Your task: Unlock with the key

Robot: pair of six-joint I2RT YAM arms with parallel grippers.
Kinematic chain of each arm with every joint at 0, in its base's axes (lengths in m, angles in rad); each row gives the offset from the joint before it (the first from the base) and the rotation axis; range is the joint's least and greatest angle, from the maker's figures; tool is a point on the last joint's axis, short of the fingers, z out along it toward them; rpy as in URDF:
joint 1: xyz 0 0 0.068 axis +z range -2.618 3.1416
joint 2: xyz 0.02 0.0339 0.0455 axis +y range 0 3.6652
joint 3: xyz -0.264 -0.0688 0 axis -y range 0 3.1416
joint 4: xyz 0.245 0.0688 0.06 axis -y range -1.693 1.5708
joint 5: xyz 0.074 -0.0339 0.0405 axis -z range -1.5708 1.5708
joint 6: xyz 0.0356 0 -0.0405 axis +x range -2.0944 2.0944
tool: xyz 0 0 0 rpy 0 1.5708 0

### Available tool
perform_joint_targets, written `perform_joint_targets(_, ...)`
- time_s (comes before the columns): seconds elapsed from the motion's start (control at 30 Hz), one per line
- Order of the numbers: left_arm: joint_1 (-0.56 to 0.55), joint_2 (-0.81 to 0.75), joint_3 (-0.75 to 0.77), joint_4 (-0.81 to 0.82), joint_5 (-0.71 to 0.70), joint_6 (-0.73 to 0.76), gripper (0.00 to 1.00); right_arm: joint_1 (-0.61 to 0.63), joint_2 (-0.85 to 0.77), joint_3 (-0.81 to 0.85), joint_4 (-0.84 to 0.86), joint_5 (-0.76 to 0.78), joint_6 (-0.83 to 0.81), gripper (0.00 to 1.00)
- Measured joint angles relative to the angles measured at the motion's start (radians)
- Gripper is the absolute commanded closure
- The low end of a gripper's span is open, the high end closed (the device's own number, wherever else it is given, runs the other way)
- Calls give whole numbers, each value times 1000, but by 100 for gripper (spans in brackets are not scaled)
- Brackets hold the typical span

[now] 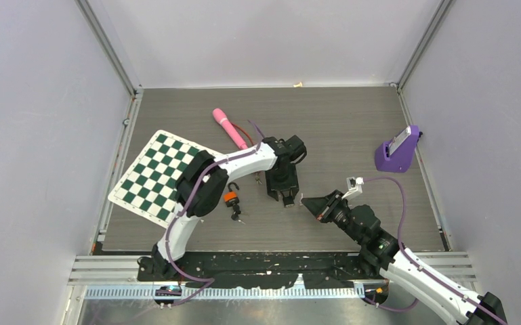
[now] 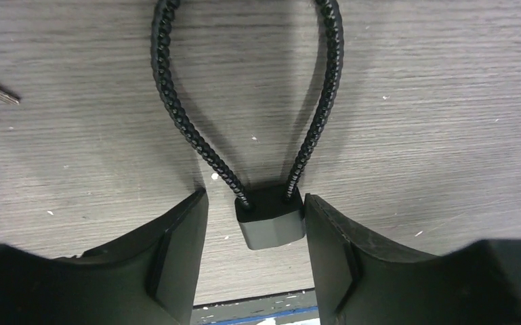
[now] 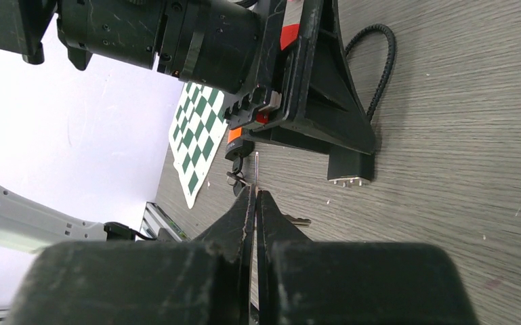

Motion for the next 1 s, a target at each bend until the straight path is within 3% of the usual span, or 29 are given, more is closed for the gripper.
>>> perform_joint_targets(0.23,-23,15,24,-51,-45,-23,73,0,16,0,2,-7,-20,95)
perform_joint_targets(0.37,-13,-43,-53,-39,-52,-43,91,0,63,4,5,-43,-55,95)
perform_joint_targets(0.53,25,-270,-219,-35,-57,-80,99,-1,200,66,31,-146,-112,95)
perform_joint_targets(0.73,115,-619,-379,30,-51,-144,100,29,384,184,163,-282,-156,95)
perform_joint_targets(1.0,210,-888,-582,108,-31,-233,100,108,613,329,354,-377,-172,95)
